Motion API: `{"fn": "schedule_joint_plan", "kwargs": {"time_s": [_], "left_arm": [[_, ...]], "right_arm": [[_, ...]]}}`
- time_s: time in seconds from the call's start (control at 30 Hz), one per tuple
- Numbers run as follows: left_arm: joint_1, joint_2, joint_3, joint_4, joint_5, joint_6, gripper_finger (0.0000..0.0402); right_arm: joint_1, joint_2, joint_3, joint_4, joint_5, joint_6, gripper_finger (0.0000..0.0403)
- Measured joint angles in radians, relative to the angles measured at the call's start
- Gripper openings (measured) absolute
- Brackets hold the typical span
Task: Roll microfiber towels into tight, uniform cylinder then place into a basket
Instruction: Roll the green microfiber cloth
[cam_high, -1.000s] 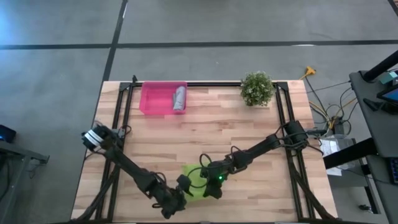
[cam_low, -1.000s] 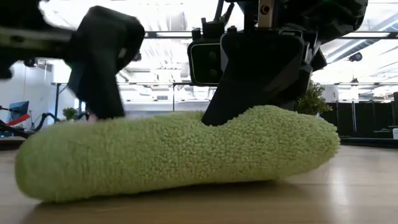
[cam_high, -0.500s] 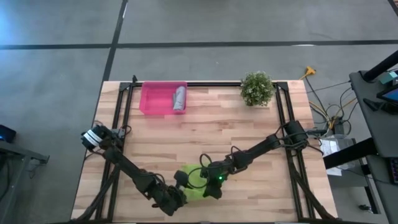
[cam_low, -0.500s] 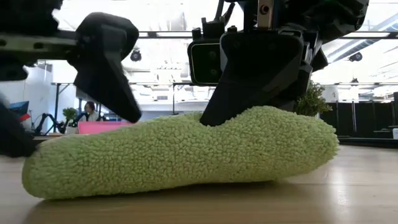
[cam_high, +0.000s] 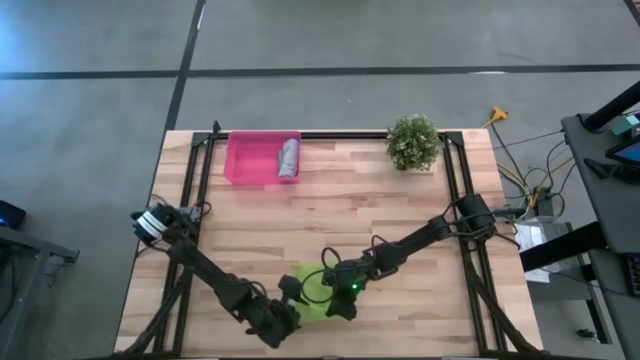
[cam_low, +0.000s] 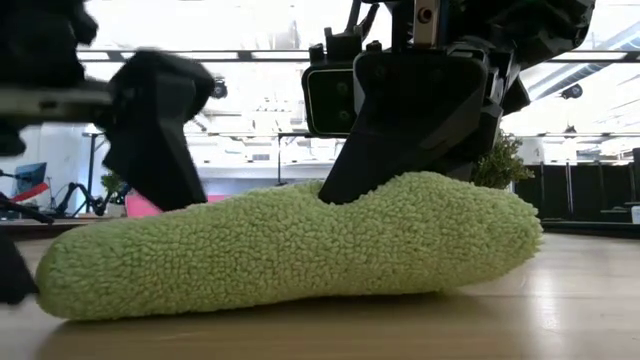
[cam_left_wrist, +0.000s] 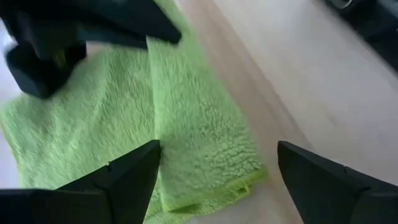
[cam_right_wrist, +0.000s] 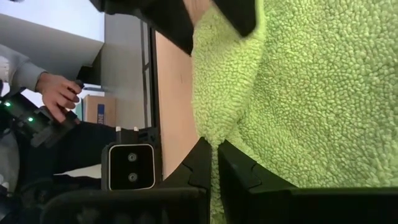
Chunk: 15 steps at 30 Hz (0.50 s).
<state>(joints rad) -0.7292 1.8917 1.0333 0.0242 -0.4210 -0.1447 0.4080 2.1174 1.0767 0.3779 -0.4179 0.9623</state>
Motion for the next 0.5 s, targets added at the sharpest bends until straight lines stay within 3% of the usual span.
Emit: {"fn": "schedule_joint_plan", "kwargs": {"time_s": [0.5], "left_arm": [[-0.001,0.044,0.033,-0.011,-0.007,-0.137,0.0306]], "right_arm": [[0.0,0.0,0.001,-0.005,0.026,0.003,0.0009]]}}
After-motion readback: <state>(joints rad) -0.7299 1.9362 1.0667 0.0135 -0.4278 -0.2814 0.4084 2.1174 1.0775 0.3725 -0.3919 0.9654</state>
